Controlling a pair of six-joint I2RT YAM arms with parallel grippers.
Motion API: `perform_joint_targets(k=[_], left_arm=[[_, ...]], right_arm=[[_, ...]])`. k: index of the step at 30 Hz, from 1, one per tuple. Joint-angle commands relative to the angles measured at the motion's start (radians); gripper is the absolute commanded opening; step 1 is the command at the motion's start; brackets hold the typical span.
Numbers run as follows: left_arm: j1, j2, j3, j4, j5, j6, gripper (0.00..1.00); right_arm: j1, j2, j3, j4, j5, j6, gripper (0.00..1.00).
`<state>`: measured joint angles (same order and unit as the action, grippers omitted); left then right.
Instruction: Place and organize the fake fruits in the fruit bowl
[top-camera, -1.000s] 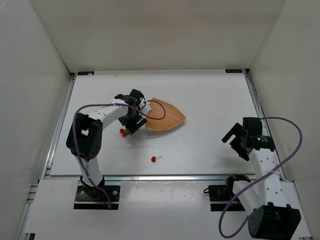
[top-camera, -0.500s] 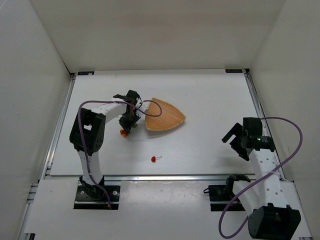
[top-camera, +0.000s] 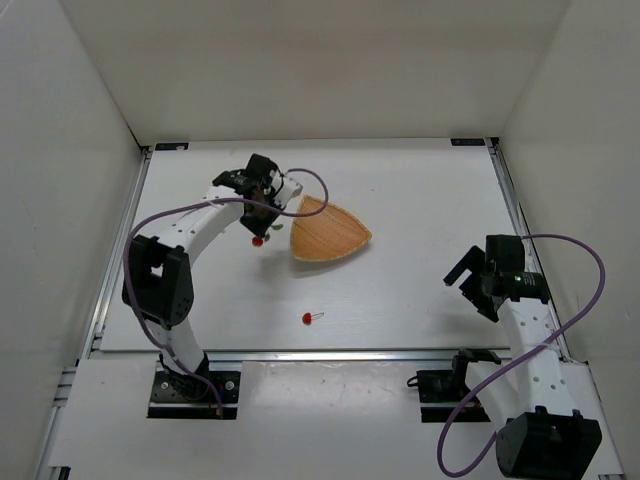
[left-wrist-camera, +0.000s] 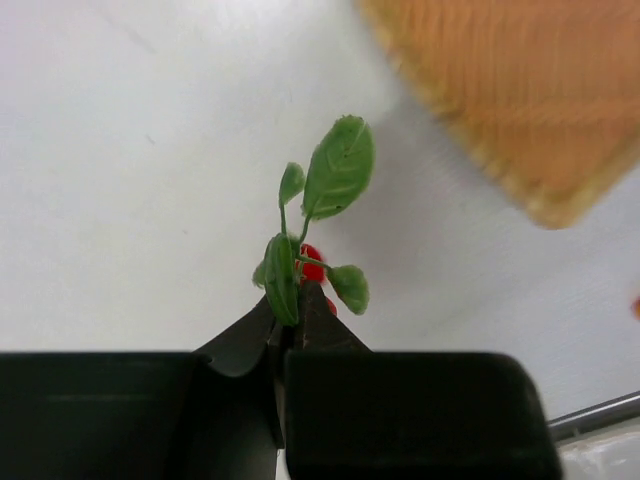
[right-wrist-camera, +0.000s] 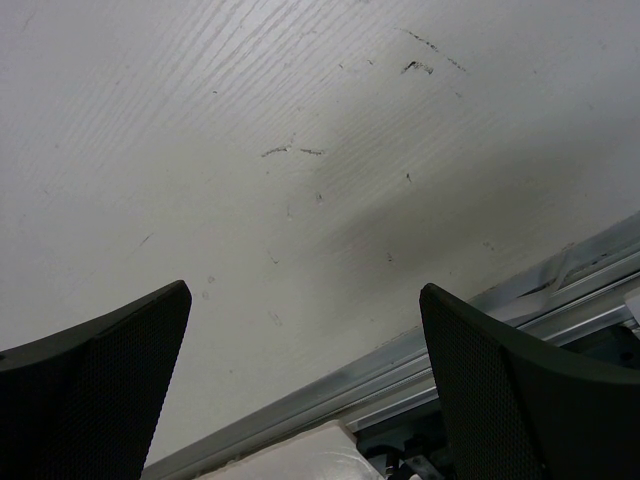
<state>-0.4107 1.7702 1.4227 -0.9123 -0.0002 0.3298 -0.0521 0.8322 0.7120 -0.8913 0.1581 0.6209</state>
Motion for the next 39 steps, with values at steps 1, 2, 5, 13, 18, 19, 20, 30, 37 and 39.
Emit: perform_joint_targets(k=[1, 2, 5, 13, 18, 19, 20, 30, 37, 39], left_arm=[[-0.077, -0.084, 0.145, 0.007, 0.058, -0.017, 0.1], [-0.092, -0.075, 0.168, 0.007, 0.069, -0.017, 0.1], [-0.151, 0.015, 0.261, -0.016, 0.078, -0.017, 0.1], [-0.206, 0.237, 0.449, -0.026, 0.089, -0.008, 0.24], [-0.226, 0.233, 0.51, -0.026, 0.074, -0.017, 1.0], [-0.226, 0.221, 0.51, -0.026, 0.063, -0.026, 1.0], [-0.226, 0.184, 0.51, -0.026, 0.03, -0.026, 1.0], [0.025, -0.156, 0.19, -0.003, -0.061, -0.044, 1.0], [0.183, -0.34, -0.049, 0.006, 0.005, -0.044, 1.0], [0.21, -0.362, -0.071, 0.015, 0.017, -0.044, 1.0]], right_arm=[[-0.003, 0.007, 0.0, 0.014, -0.003, -0.01, 0.99], [-0.003, 0.007, -0.009, 0.014, -0.018, -0.001, 0.99], [-0.003, 0.016, -0.009, 0.025, -0.032, -0.001, 0.99], [0.106, -0.004, 0.009, 0.052, -0.052, -0.03, 0.99], [0.278, -0.053, 0.0, 0.136, -0.11, -0.064, 0.99], [0.316, -0.053, 0.0, 0.159, -0.127, -0.064, 0.99], [0.354, -0.053, -0.014, 0.211, -0.159, -0.064, 0.99], [1.063, 0.397, 0.183, 0.411, 0.017, -0.231, 0.99], [1.258, 0.861, 0.552, 0.311, 0.089, -0.504, 0.99], [1.249, 0.926, 0.564, 0.311, 0.032, -0.572, 0.99]])
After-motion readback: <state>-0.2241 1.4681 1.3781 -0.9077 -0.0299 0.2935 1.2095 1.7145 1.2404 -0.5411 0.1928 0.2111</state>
